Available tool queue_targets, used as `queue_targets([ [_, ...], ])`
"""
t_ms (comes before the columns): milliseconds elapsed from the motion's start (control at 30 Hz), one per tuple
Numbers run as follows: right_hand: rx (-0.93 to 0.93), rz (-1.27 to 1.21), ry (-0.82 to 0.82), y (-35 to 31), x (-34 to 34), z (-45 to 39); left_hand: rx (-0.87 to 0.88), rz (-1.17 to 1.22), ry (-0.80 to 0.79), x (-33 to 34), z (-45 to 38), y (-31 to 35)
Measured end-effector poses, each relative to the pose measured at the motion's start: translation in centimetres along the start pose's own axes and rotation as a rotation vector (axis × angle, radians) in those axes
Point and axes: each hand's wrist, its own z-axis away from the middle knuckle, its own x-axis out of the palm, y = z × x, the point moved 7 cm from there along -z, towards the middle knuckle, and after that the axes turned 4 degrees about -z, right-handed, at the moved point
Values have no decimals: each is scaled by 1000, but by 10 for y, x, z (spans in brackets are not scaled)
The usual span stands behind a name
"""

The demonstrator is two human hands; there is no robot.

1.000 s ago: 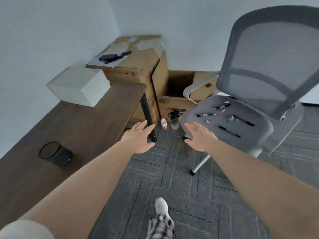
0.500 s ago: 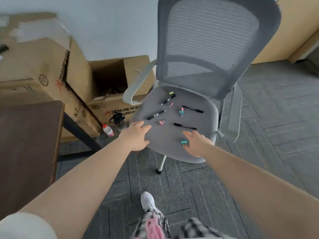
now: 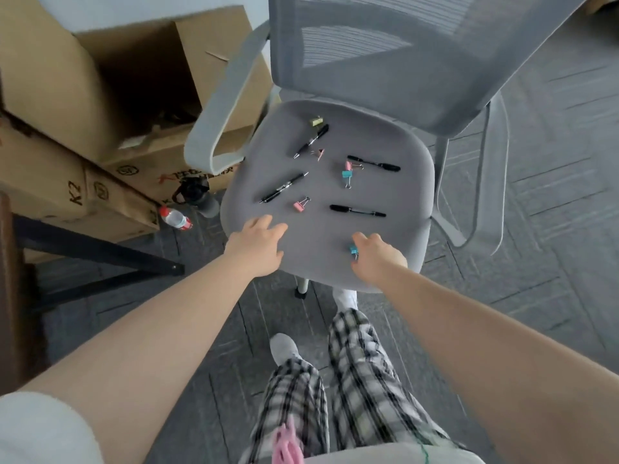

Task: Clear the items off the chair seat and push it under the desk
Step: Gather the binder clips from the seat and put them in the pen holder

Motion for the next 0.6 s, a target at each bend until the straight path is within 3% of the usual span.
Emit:
queue_targets([
  [167,95,-14,-47,11,24,-46,-37,97,-79,19,-47,0],
  [433,40,-81,-156,21,44,-101,-157,259,-98,38,-132,5],
  [600,-8,-103,-170,32,44,-122,-136,213,-68,43,-168,26],
])
